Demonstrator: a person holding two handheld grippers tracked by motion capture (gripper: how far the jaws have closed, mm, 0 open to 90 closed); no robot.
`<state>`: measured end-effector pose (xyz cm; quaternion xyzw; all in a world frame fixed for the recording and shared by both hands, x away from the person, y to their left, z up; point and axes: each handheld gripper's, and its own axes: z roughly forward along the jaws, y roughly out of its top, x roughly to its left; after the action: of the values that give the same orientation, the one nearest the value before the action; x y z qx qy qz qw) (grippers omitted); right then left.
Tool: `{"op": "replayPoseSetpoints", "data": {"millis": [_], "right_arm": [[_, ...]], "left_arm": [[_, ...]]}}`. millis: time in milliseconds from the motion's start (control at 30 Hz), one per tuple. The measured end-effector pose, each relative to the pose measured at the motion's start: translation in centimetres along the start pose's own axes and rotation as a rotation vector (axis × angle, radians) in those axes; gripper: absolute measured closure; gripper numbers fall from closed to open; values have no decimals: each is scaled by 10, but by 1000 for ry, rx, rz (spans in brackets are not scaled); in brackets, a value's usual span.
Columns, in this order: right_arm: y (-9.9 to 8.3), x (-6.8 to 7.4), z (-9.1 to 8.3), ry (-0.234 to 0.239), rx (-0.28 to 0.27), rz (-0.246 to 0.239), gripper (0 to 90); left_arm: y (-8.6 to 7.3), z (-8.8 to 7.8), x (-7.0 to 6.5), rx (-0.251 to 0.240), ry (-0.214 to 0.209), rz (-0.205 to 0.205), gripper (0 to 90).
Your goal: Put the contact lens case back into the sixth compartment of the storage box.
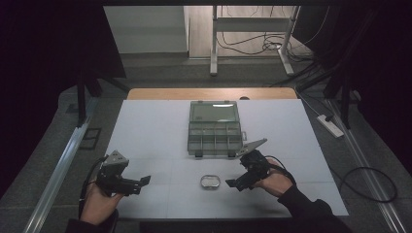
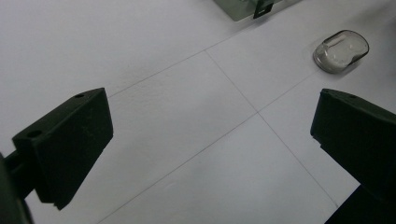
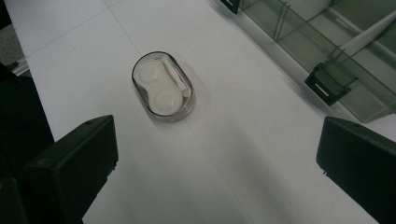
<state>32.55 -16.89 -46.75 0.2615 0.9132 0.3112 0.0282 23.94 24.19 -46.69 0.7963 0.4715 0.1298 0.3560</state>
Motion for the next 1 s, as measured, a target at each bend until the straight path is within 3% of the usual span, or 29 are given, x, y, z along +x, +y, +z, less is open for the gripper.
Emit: {"op": "replayPoseSetpoints", "data": {"millis": [233, 700, 1000], "right_arm": [[5, 5, 8, -4, 35, -10, 0], [20, 16, 29, 32, 101, -46, 0], [26, 23, 44, 18, 153, -84, 0]], "left_arm": [[0, 0, 0, 2, 2, 3, 0], [0, 0, 0, 2, 1, 7, 0], [0, 0, -1, 2, 1, 9, 0]]}}
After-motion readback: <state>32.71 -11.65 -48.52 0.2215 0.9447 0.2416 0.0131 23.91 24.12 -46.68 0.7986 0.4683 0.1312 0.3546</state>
